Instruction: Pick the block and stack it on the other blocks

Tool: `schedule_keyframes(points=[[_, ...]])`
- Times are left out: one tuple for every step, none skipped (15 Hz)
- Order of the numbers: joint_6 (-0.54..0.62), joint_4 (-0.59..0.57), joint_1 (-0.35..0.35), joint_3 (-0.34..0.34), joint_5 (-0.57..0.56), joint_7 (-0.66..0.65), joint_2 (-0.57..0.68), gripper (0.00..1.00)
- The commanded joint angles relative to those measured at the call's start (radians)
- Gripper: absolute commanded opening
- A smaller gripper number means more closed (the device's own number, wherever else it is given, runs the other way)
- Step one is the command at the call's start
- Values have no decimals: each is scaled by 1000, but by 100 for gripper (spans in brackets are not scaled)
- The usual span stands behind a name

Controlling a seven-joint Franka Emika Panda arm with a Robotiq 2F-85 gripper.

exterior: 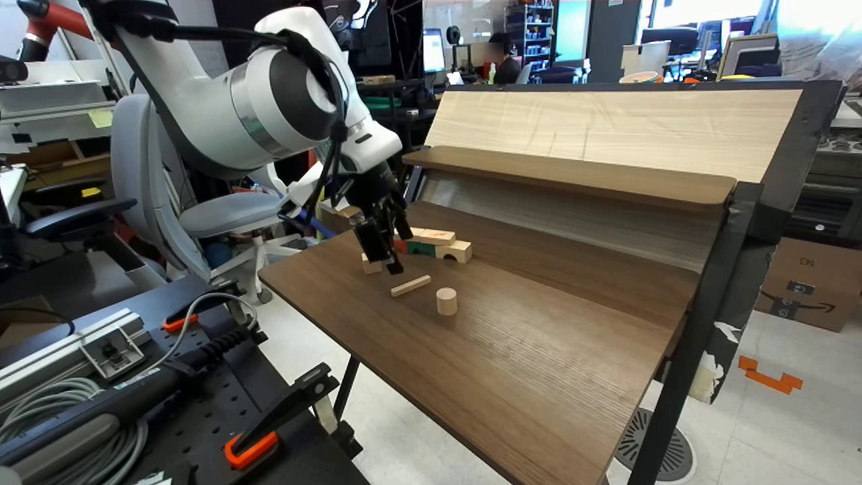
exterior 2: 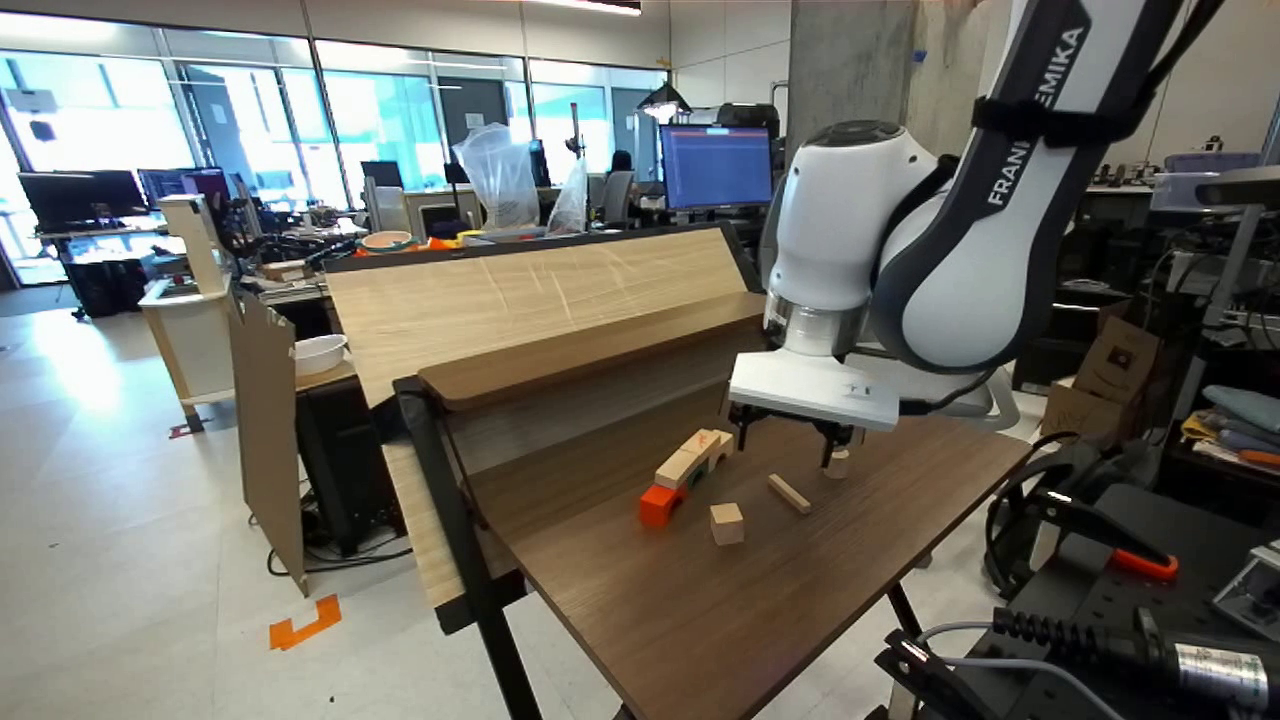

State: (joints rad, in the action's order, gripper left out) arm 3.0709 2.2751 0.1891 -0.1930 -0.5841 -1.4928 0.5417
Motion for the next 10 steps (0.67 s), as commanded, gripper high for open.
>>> schedule_keyframes(points=[[70,10,-41,83,28,10,27,100],[81,17,-65,119,29,25,28,100],[90,34,-114,183,27,57,19,100],[98,55,-170,254,22,95,8,100],[114,76,-170,284,148,226,7,100],[90,69,-271,380,48,179,11,100],[65,72,-315,434,65,232,13,100],[27,72,-375,499,66,265,17,100],[-2,67,-427,549,67,301,26,100],[-41,60,-467,585,72,332,26,100]])
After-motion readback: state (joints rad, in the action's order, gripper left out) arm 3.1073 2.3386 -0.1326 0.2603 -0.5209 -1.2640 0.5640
